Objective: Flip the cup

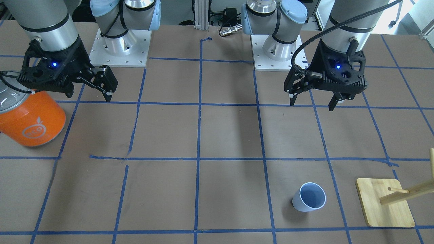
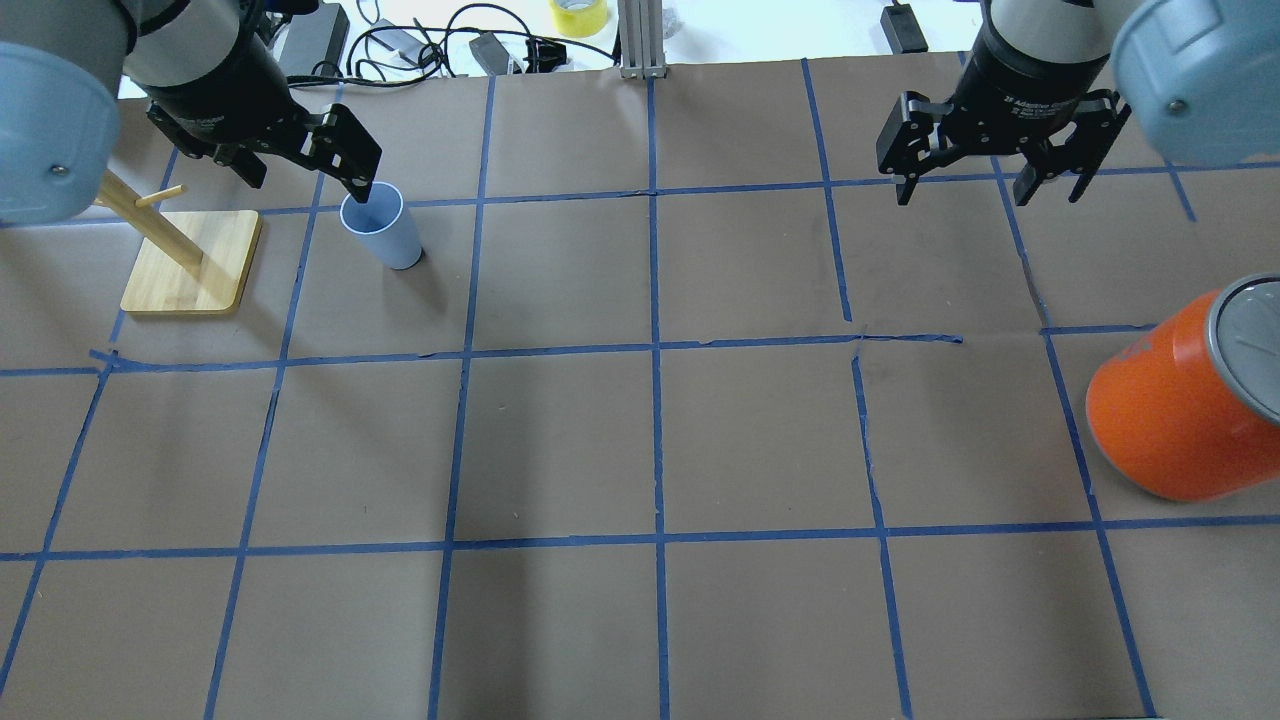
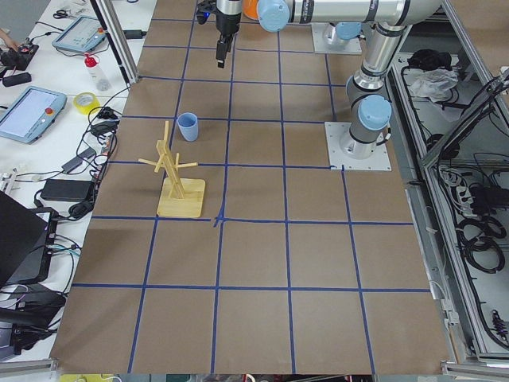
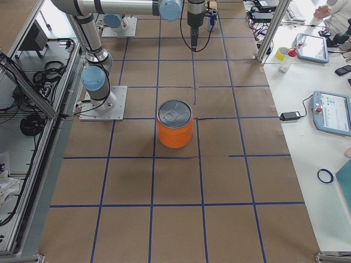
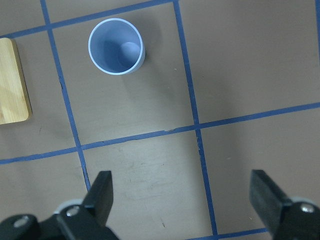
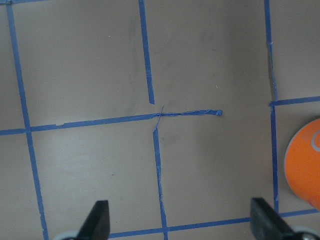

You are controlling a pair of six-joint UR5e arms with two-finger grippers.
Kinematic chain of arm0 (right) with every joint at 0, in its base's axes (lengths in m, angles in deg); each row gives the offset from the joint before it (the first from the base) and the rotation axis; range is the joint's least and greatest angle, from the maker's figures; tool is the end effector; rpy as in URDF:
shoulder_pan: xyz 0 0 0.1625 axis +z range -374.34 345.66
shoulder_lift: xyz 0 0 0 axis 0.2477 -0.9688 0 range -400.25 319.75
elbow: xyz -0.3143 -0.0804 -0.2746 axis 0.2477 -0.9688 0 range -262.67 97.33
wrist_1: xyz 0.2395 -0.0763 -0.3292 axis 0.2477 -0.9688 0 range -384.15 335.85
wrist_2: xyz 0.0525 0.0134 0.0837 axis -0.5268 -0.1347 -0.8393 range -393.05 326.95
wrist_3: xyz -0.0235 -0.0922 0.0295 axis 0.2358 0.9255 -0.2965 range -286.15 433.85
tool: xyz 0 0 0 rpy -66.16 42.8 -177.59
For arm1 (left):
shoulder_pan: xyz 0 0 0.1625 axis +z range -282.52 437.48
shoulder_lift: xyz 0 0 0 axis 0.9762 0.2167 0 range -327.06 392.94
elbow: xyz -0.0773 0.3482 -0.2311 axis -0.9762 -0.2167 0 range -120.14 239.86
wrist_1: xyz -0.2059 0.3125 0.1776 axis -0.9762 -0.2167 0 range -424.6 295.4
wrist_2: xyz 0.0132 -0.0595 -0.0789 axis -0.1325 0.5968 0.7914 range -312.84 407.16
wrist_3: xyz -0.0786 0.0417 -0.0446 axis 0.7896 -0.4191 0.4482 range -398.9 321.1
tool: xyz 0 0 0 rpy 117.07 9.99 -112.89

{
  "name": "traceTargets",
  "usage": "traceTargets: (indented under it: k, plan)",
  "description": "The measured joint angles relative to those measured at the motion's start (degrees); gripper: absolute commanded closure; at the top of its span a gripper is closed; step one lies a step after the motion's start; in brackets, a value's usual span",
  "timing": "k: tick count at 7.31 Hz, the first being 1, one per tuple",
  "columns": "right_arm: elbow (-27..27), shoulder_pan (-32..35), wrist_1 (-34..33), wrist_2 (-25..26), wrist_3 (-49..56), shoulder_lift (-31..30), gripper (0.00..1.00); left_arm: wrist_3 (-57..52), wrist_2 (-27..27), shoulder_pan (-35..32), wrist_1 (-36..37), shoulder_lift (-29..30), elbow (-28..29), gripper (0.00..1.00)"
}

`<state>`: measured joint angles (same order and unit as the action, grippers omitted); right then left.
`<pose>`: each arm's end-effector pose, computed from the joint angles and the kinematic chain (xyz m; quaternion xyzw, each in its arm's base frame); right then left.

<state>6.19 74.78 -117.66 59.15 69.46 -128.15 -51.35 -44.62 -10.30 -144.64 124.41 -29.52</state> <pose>0.1216 -0.5136 0.4856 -0.0464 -0.9985 0.0229 0.0185 -0.1101 -0.5219 0.4991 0.0876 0.9929 -0.0768 0.0254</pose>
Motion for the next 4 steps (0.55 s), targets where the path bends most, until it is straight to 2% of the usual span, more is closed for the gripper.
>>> traceTargets:
  k: [4]
  plan:
    - [0.00,0.00,0.00,0.00,0.00,-0.10,0.00,0.11,-0.07,-0.02,-0.04,-0.76,-0.12,0.00]
